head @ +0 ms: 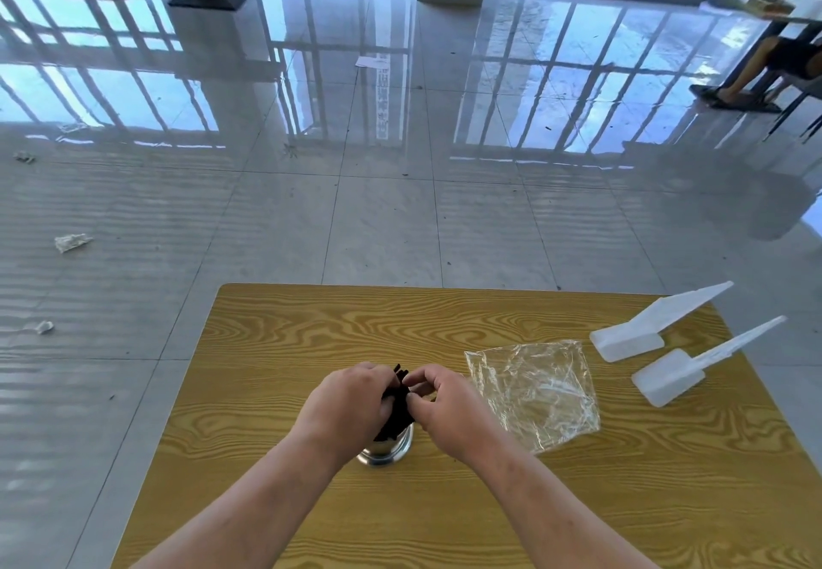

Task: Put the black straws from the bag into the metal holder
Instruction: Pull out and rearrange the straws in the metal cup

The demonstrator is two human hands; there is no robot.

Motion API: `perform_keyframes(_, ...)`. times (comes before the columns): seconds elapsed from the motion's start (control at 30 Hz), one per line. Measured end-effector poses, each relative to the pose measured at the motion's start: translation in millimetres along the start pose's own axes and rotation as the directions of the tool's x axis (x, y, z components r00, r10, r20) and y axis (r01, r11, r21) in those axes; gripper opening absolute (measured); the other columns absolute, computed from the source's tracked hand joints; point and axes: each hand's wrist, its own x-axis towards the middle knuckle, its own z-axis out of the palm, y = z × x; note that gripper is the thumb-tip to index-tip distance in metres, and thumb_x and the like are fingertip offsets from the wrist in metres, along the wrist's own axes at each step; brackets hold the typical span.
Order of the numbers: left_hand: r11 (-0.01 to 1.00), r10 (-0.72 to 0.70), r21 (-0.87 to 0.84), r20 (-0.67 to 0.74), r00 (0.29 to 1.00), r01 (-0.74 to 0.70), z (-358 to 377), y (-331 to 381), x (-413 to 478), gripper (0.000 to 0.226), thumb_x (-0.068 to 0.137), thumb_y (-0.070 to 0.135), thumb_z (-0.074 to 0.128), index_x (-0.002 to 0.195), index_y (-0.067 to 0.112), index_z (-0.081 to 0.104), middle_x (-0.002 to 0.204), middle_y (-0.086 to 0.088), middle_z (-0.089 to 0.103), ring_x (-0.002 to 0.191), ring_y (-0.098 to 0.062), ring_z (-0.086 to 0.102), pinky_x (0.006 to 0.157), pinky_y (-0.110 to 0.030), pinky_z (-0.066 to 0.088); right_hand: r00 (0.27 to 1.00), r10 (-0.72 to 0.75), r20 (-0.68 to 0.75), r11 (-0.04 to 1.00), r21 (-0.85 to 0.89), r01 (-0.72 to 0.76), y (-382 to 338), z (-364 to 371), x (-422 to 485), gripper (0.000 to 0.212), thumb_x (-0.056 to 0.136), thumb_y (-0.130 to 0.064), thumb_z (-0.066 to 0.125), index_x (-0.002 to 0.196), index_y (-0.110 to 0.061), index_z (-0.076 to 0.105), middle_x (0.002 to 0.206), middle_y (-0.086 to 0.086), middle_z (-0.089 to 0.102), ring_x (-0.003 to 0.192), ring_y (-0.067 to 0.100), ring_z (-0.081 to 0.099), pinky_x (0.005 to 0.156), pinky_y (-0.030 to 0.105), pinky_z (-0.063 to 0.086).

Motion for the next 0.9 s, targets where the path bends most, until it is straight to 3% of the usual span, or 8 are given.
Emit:
perform_keyframes(0.23,0.999,0.032,0.004,-0.077,0.997,-0.032,-16,4,-3,0.016,0.095,0.029,0.061,0.105,0.025,0.074,0.100,0.009,0.072,0.087,-0.016,0.067,0.076,-0.034,0.056,1.000,-0.010,-0.016,0.997,-0.078,0.008,0,0,-2,0.015,0.095,-0.040,0.065,0.109,-0.039,0.070,0.098,-0.015,0.075,0.084,0.003,0.072,0.075,0.032,0.064)
perform_keyframes(0.43,0.999,0.035,0.004,-0.065,0.997,-0.035,-25,10,-4,0.012,0.091,0.028,0.065,0.099,0.024,0.073,0.098,0.009,0.072,0.087,-0.018,0.067,0.076,-0.038,0.056,0.999,-0.028,-0.034,0.995,-0.101,0.024,-4,1,-4,0.009,0.095,-0.037,0.066,0.097,-0.046,0.066,0.092,-0.017,0.074,0.077,-0.006,0.068,0.061,0.016,0.052)
perform_keyframes(0.53,0.999,0.038,0.004,-0.063,0.997,-0.038,-25,8,-5,0.012,0.091,0.028,0.065,0.100,0.025,0.073,0.099,0.010,0.072,0.087,-0.016,0.067,0.077,-0.037,0.056,0.999,-0.028,-0.034,0.993,-0.113,0.024,-5,2,-5,0.009,0.096,-0.037,0.066,0.101,-0.044,0.067,0.092,-0.017,0.073,0.076,-0.009,0.066,0.059,0.013,0.048)
perform_keyframes(0.67,0.998,0.060,0.004,-0.080,0.995,-0.060,-30,7,-7,0.012,0.093,0.027,0.066,0.101,0.025,0.075,0.099,0.009,0.073,0.088,-0.017,0.068,0.079,-0.038,0.056,0.999,-0.021,-0.037,0.994,-0.110,0.017,-7,0,-5,0.010,0.094,-0.040,0.063,0.104,-0.043,0.067,0.094,-0.015,0.073,0.076,0.000,0.067,0.061,0.016,0.048)
perform_keyframes(0.9,0.995,0.099,0.039,-0.238,0.966,-0.093,-70,11,-5,0.008,0.090,0.024,0.073,0.095,0.024,0.080,0.091,0.010,0.078,0.080,-0.011,0.070,0.074,-0.027,0.055,0.997,-0.044,-0.060,0.998,-0.057,0.041,-9,-3,-5,0.010,0.099,-0.026,0.065,0.101,-0.035,0.070,0.088,-0.005,0.076,0.055,0.001,0.056,0.052,0.023,0.049)
